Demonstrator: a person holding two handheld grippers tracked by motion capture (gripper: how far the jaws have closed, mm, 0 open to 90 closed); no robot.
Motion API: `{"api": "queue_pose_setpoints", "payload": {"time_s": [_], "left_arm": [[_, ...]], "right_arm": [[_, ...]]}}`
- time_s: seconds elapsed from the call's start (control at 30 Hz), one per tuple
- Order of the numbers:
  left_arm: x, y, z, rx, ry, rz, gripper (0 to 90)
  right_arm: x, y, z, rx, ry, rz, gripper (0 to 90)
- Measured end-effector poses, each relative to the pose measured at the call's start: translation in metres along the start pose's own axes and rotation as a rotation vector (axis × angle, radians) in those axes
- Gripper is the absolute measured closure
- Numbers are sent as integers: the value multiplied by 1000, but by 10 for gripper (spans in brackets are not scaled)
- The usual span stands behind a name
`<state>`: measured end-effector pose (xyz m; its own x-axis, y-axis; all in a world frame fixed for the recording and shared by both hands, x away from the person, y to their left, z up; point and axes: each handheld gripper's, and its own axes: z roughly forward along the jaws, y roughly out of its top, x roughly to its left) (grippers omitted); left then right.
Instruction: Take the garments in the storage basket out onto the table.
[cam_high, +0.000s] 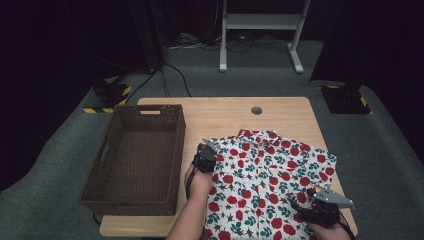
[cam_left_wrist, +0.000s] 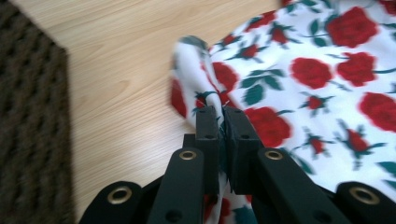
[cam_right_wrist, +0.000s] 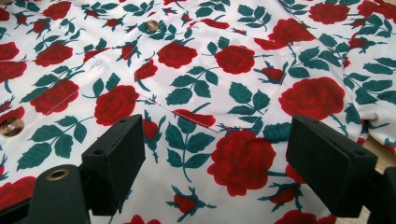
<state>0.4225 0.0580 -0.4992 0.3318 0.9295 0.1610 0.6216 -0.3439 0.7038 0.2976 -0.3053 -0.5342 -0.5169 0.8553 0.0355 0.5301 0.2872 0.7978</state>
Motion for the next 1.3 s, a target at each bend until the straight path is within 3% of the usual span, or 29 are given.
{"api": "queue_pose_setpoints", "payload": {"time_s": [0.27, 0.37, 0.43, 0.53, 0.9, 1.1, 1.3], "left_arm": [[-31, 8, 11, 4, -35, 47, 835], [-47, 11, 16, 5, -64, 71, 776], [-56, 14, 15, -12, -81, 92, 717], [-60, 18, 8, -49, -93, 104, 731], [-20, 23, -22, -123, -45, 41, 761], [1, 13, -22, -92, -3, -4, 717], [12, -6, -19, -57, -7, -48, 578]], "right_arm": [[-1, 0, -1, -3, 4, -2, 197], [-2, -1, -1, -4, 5, 0, 197], [-2, -1, -2, -5, 3, 3, 197], [-4, -1, -2, -6, 1, 6, 197], [-2, -1, -1, 2, 5, 2, 199], [0, -1, 0, 3, 8, -5, 199], [0, -1, 0, 5, 8, -5, 200]]}}
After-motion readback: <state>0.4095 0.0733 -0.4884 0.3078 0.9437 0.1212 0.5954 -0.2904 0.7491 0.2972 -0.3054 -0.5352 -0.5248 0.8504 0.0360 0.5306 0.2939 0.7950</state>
